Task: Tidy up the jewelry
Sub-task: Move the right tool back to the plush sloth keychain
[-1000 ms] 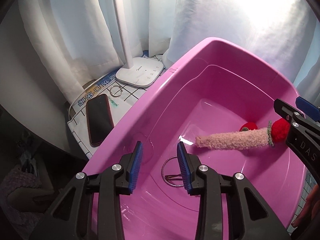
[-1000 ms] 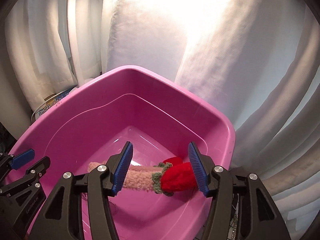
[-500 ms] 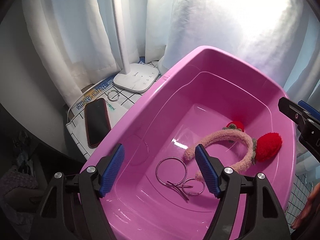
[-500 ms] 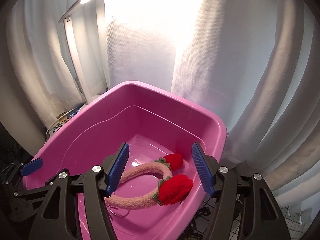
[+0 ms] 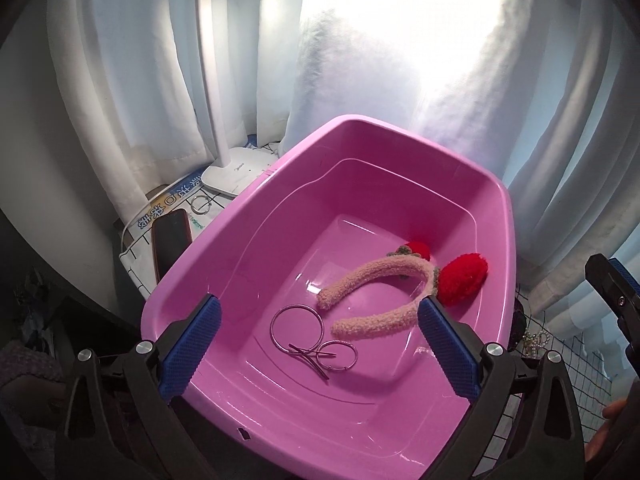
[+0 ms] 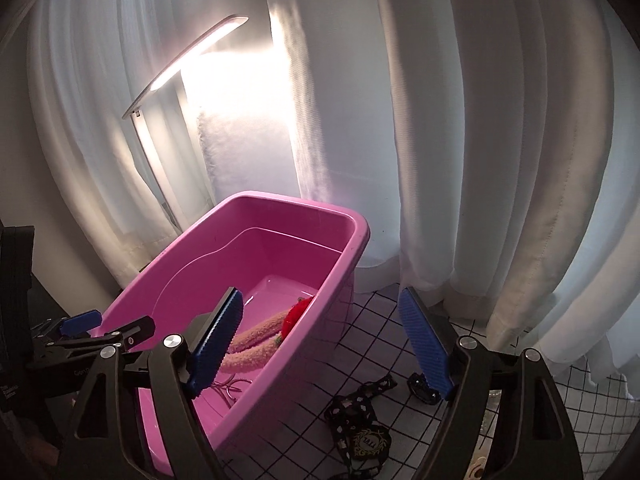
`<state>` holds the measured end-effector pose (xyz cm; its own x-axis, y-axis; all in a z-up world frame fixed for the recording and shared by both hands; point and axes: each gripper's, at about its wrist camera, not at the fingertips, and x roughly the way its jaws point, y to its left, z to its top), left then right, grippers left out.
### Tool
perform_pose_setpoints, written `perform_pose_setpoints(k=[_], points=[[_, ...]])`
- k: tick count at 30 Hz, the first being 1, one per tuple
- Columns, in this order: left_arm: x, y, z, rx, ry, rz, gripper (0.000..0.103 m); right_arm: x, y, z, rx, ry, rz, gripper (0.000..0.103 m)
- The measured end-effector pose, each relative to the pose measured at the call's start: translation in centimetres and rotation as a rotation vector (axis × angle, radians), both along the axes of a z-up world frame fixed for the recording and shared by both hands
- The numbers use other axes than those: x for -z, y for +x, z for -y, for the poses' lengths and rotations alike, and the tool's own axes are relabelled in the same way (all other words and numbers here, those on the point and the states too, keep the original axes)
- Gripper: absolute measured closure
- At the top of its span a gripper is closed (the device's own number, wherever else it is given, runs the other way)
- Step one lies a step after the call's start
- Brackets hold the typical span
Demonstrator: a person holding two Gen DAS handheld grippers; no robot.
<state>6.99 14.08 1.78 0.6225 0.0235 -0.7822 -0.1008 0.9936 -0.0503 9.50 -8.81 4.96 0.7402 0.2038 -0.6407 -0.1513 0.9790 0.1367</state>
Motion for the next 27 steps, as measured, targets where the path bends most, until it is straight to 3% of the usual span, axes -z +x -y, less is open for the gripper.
perform_pose_setpoints(k=[8,14,19,22,25,27], points=[[0.8,-3.6,5.2,0.078,-0.019,0.005,0.006,1.9,-5.9,8.0,0.137,-0.015,-0.033,0.025],[1.3,-6.5,8.5,0.099,-0.038,0.036,0.006,2.8,-9.5,11.6,0.19,-0.063,-0.024,0.025],[2.9,-7.3,11.2,0.15,-0.075,-0.029,0.006,4.8,-11.3,13.6,0.193,-0.067,-0.065,0.025],[4.0,-8.0,12.8,0.171,-0.052,-0.048,0.006,6.5,-11.8,14.6,0.195,-0.059,-0.113,0.025],[4.4,-9.1,14.5,0.176,0.034,-0.016,0.006,8.4,-12.2,15.3,0.189,-0.061,-0.165,0.025],[4.6,-9.4,15.5,0.19,0.044,-0.009,0.006,9.6,-12.3,15.7,0.184,-0.056,-0.195,0.025]])
